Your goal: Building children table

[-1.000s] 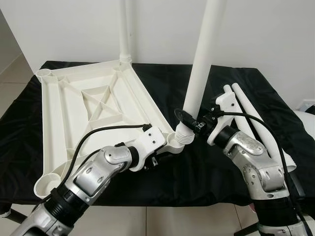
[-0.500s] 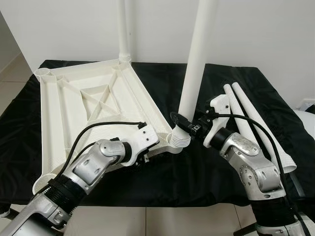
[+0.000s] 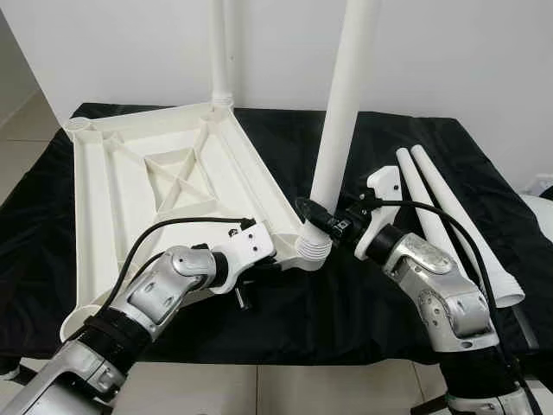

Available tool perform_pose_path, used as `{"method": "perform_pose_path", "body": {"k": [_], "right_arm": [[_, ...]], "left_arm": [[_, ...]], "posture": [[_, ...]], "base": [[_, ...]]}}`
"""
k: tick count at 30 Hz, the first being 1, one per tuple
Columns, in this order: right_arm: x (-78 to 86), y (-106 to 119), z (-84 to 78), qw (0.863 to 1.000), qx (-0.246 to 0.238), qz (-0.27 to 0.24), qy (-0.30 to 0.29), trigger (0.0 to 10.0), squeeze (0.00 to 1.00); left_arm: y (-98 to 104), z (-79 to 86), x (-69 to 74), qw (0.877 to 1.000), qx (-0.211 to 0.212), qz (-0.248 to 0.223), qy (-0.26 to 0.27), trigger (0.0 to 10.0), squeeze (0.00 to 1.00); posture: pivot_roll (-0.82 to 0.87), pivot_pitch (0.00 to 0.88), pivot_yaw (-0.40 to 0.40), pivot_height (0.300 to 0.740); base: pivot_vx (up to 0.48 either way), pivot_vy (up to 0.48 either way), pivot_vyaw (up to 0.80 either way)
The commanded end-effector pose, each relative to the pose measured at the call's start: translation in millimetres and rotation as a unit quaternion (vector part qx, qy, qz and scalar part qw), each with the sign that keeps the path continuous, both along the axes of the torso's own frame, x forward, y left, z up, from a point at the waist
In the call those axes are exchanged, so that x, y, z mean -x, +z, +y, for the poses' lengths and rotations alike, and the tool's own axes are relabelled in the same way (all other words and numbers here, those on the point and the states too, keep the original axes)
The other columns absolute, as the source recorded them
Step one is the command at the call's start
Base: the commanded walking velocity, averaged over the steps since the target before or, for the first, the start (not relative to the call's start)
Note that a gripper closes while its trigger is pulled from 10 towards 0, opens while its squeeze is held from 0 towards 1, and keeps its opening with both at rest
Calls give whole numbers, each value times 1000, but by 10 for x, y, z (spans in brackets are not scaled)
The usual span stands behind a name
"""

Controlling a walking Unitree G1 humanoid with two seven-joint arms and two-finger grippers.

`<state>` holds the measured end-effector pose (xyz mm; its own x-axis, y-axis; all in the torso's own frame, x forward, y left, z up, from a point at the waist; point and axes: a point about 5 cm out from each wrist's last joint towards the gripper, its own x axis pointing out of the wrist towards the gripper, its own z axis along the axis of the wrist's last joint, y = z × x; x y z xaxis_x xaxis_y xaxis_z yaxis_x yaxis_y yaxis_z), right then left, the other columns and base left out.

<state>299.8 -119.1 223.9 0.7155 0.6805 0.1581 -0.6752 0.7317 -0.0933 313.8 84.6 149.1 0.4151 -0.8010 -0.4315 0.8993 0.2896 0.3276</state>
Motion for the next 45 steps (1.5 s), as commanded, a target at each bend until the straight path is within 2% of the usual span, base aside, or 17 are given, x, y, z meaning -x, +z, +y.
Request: {"method": "perform_pose_path", "body": {"k": [1, 2, 3, 5, 6, 9, 12, 13, 15, 20, 21, 24, 31, 34, 40, 45], "right_arm": [[16, 80, 10, 1000, -2, -14, 8, 10000, 0], [16, 80, 10, 1000, -2, -14, 8, 10000, 0], [26, 48, 13, 1000, 3, -10, 11, 10000, 0], [31, 35, 16, 1000, 5, -8, 12, 10000, 0], [56, 8, 51, 1000, 8, -6, 21, 10000, 0], [85, -13, 92, 999, 9, -6, 31, 10000, 0], [146, -52, 240, 999, 4, -7, 52, 10000, 0], [146, -52, 240, 999, 4, -7, 52, 10000, 0], [181, -85, 373, 998, -7, -5, 69, 10000, 0], [188, -99, 495, 996, -24, -13, 82, 10000, 0], [138, -131, 571, 996, -29, -24, 82, 10000, 0], [86, -164, 590, 996, -21, -32, 78, 10000, 0], [58, -212, 556, 996, -1, -45, 83, 10000, 0], [107, -333, 516, 995, 24, -41, 87, 10000, 0], [207, -419, 402, 994, 42, -40, 94, 10000, 0], [331, -611, 303, 995, 39, 5, 95, 10000, 0]], "left_arm": [[-104, 7, 36, 1000, -11, 19, -15, 0, 0], [-104, 7, 36, 1000, -11, 19, -15, 0, 0], [-94, 99, 99, 997, -43, -2, -62, 0, 0], [-90, 138, 125, 995, -58, -11, -80, 0, 0], [-22, 253, 128, 992, -77, -27, -92, 0, 0], [63, 357, 114, 991, -86, -39, -92, 0, 0], [174, 547, 104, 989, -104, -51, -89, 0, 0], [174, 547, 104, 989, -104, -51, -89, 0, 0], [196, 648, 172, 988, -108, -42, -99, 0, 0], [165, 668, 251, 989, -102, -32, -107, 0, 0], [104, 623, 277, 989, -96, -30, -106, 0, 0], [75, 572, 283, 991, -85, -29, -103, 0, 0], [88, 527, 291, 993, -64, -26, -96, 0, 0], [94, 553, 276, 994, -62, -26, -86, 0, 0], [93, 581, 245, 994, -65, -28, -78, 0, 0], [91, 565, 194, 995, -62, -28, -72, 0, 0]], "posture": [[3, 130, -25, 740], [3, 130, -25, 740], [4, 128, -22, 740], [4, 128, -22, 740], [7, 131, -22, 740], [7, 131, -22, 740], [14, 134, -23, 740], [14, 134, -23, 740], [18, 139, -25, 740], [20, 143, -30, 740], [25, 145, -39, 740], [33, 146, -48, 740], [40, 144, -48, 740], [38, 139, -47, 740], [31, 139, -44, 740], [8, 144, -30, 740]], "base": [[0, 0, 0], [0, 0, 0], [0, 0, 0], [0, 0, 0], [0, 0, 0], [0, 0, 0], [0, 0, 0], [0, 0, 0], [0, 0, 0], [0, 0, 0], [0, 0, 0], [0, 0, 0], [0, 0, 0], [0, 0, 0], [0, 0, 0], [0, 0, 0]]}}
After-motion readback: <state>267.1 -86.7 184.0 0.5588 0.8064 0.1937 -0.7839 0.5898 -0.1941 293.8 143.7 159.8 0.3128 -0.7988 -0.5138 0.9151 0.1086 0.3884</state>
